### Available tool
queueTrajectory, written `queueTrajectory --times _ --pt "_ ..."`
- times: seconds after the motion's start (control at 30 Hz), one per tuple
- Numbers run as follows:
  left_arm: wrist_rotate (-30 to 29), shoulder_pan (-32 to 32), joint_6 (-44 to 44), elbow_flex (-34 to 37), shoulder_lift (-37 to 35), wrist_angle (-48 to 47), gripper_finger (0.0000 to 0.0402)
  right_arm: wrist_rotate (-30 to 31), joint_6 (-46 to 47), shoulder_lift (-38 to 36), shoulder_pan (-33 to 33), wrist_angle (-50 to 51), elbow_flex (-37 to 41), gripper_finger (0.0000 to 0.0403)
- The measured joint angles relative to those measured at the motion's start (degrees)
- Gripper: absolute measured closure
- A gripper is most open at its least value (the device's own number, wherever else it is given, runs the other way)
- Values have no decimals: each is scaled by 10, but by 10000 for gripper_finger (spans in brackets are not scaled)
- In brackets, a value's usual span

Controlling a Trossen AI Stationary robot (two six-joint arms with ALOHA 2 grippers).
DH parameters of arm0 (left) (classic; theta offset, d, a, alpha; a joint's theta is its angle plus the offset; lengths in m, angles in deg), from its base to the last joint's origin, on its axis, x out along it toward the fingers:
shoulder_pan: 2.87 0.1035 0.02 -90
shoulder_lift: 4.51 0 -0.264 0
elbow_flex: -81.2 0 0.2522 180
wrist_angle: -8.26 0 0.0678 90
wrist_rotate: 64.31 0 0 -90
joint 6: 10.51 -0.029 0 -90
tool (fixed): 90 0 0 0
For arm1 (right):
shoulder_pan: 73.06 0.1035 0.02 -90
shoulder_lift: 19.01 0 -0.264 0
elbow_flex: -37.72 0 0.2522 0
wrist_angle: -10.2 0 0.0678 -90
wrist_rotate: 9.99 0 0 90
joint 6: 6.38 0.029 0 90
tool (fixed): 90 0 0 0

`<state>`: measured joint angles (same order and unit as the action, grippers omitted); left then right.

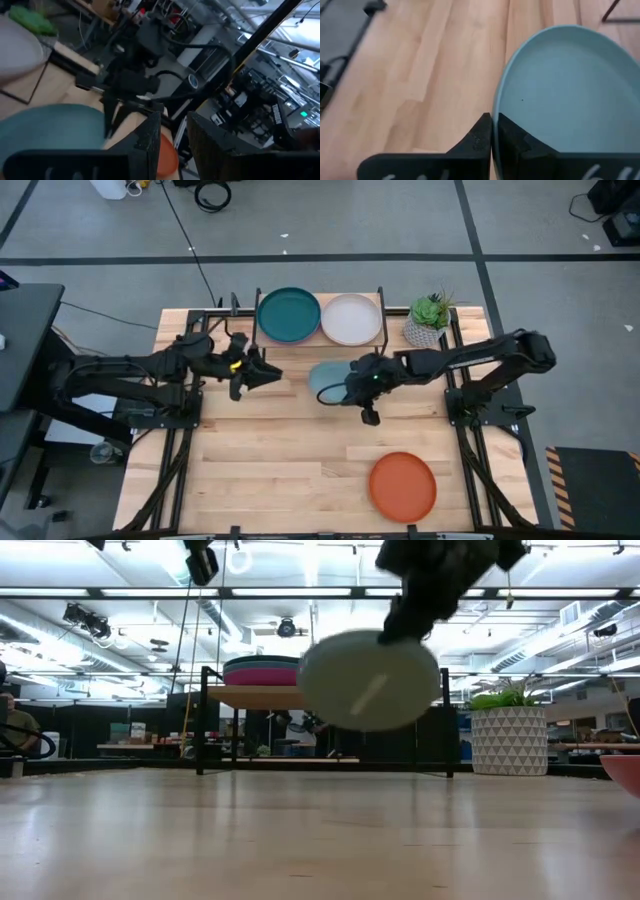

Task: Place and stack plates onto a shelf
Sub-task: Stack the light blue plate on top of the gray plate on the shelf

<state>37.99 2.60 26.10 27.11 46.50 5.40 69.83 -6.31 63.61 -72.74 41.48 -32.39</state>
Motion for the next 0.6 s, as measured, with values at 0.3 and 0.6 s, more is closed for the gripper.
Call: queueTrajectory --times 0.3,0.6 --pt "0 11 63 0 -10 59 299 -114 30 -33 0 71 -135 383" --pt "0 51 46 0 -10 157 299 -102 -44 -33 -46 157 -279 381"
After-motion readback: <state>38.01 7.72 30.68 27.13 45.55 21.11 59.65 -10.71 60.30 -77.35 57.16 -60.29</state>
